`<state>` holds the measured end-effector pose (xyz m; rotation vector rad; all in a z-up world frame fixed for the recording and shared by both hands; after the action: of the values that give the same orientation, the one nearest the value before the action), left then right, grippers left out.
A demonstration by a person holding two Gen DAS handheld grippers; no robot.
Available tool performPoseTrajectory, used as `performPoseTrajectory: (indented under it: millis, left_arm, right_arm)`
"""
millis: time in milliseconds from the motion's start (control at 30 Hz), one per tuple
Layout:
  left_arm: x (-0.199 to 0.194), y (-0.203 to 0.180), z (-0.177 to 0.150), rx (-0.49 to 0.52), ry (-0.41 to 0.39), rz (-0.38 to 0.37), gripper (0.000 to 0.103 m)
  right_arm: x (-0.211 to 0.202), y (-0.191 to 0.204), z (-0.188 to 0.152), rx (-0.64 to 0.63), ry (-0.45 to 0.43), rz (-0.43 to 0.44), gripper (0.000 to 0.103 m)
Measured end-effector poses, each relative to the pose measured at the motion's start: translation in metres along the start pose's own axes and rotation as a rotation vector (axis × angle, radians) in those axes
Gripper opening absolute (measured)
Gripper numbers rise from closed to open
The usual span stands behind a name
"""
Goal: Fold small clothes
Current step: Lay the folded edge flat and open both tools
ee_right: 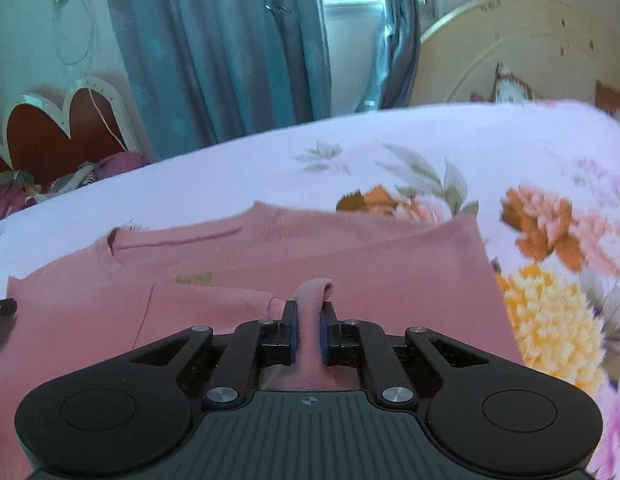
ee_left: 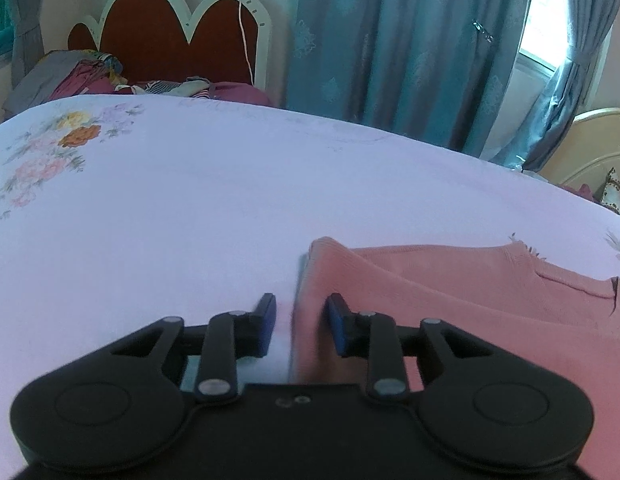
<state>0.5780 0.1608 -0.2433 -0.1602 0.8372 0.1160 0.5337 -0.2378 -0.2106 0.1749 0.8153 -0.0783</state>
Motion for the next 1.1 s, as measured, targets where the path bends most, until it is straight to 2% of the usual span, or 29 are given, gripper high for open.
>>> performPoseTrajectory:
  millis: [33,67,100,167,233,267,300,400,667,867,1000,1100]
  left_arm:
    - [0.000,-0.001,0.000,0.004,0.003,0.004,0.031]
    - [0.000,-0.001,0.000,0.008,0.004,0.007,0.032]
    - [-0.001,-0.002,0.000,0.012,0.005,0.011,0.032]
    - [-0.001,-0.002,0.001,0.026,0.007,0.017,0.032]
    - [-0.002,-0.004,0.001,0.042,0.005,0.020,0.034]
    - [-0.003,-0.004,0.001,0.047,0.004,0.022,0.034]
    - [-0.004,-0.005,0.001,0.049,0.003,0.022,0.034]
    - [-0.009,-0.007,0.002,0.053,-0.004,0.021,0.034]
    - [-0.039,-0.034,-0.002,0.093,-0.036,-0.072,0.034]
    - [-0.056,-0.058,-0.043,0.137,0.011,-0.151,0.034]
    - [-0.059,-0.057,-0.071,0.188,0.030,-0.144,0.035]
    - [-0.062,-0.051,-0.074,0.198,0.026,-0.132,0.037]
  right_arm:
    - [-0.002,0.002,0.002,-0.009,-0.010,-0.001,0.010]
    - [-0.003,0.004,0.005,-0.018,-0.020,-0.008,0.018]
    - [-0.004,0.004,0.007,-0.030,-0.032,-0.022,0.039]
    - [-0.007,0.006,0.011,-0.048,-0.065,-0.036,0.064]
    - [-0.007,0.008,0.012,-0.058,-0.063,-0.030,0.063]
    - [-0.009,0.010,0.014,-0.059,-0.068,-0.025,0.056]
    - [-0.010,0.011,0.014,-0.061,-0.065,-0.014,0.043]
    - [-0.009,0.020,0.011,-0.069,-0.042,0.028,0.031]
    - [-0.005,0.036,-0.007,-0.099,0.022,0.076,0.031]
    - [-0.015,0.042,-0.028,-0.133,0.057,0.100,0.031]
    - [-0.020,0.034,-0.057,-0.202,0.081,0.072,0.031]
    - [-0.027,0.024,-0.062,-0.206,0.074,0.054,0.031]
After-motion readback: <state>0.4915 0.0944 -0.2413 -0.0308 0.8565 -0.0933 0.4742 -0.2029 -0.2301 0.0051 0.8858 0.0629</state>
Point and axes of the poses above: each gripper's, at about its wrist camera, not at the fingertips, and x roughly the way its jaws point, y to its left, z to its top, the point moved 10 cm from there along x, roughly the way its jaws point, and after that the axes turned 4 degrees about -z, right-handed, at the moved point
